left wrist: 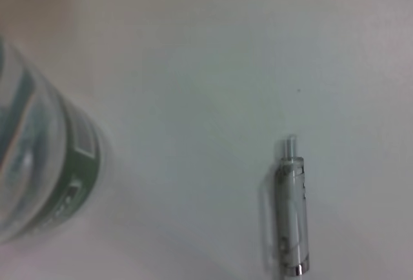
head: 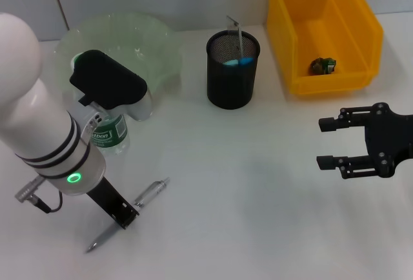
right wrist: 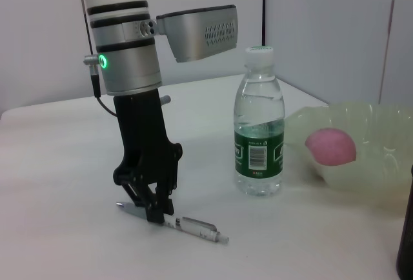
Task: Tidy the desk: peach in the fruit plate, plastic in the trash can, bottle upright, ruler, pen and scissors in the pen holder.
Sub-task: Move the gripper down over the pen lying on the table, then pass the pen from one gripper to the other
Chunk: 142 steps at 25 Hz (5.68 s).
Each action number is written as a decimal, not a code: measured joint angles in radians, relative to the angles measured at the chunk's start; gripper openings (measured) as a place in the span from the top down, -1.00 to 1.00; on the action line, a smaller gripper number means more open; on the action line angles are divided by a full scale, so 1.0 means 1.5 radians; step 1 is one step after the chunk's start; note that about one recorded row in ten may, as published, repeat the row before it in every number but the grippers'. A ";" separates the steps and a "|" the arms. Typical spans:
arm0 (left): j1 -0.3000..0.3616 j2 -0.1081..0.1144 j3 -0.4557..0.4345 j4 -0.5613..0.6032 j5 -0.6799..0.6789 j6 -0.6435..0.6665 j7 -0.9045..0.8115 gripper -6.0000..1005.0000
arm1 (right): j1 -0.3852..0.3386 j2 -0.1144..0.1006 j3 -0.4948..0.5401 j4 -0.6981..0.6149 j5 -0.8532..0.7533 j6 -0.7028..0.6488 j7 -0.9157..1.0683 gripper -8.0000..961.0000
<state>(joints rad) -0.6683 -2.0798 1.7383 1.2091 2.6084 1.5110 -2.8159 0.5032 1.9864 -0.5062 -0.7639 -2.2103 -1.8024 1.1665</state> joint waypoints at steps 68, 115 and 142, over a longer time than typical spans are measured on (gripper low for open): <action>0.017 0.000 0.023 0.078 -0.063 -0.023 0.014 0.69 | -0.008 0.006 0.064 -0.007 0.039 0.006 0.020 -0.46; 0.273 0.005 0.168 0.207 -0.381 -0.649 0.540 0.60 | -0.065 0.064 0.172 0.376 0.329 -0.004 -0.198 -0.45; 0.261 0.003 0.179 0.123 -0.596 -0.675 0.754 0.52 | -0.015 0.065 0.164 0.452 0.326 0.053 -0.228 -0.42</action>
<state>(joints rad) -0.2768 -2.0755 2.0062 1.3930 1.7144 0.4990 -1.6852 0.4805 2.0832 -0.2608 -0.0866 -1.7213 -1.7229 0.8243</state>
